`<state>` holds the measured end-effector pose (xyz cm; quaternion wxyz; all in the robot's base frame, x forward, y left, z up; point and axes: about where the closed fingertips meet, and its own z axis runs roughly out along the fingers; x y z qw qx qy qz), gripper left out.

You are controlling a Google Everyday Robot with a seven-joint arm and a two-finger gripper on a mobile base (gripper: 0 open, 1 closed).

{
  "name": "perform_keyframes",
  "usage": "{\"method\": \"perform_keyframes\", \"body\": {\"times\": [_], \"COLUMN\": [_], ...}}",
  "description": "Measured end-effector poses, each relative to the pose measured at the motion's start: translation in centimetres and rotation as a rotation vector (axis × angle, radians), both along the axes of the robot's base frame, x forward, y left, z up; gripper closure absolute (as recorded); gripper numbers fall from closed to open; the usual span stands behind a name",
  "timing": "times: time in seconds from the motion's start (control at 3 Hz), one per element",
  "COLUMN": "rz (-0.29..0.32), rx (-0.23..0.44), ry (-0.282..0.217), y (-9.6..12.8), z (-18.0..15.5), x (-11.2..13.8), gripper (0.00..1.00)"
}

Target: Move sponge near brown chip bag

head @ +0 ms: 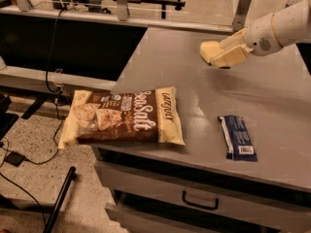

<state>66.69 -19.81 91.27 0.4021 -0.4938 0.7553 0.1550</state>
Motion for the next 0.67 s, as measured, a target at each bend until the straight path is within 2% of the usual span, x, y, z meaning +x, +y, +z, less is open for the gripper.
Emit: {"method": "perform_keyframes", "body": {"times": [0.33, 0.67], "rz": [0.088, 0.238], "rx": [-0.028, -0.044], "ry": [-0.003, 0.018], "y": [1.4, 4.3], "z": [0.4, -0.6], "x": [-3.8, -8.3], "gripper": [1.0, 1.0]}}
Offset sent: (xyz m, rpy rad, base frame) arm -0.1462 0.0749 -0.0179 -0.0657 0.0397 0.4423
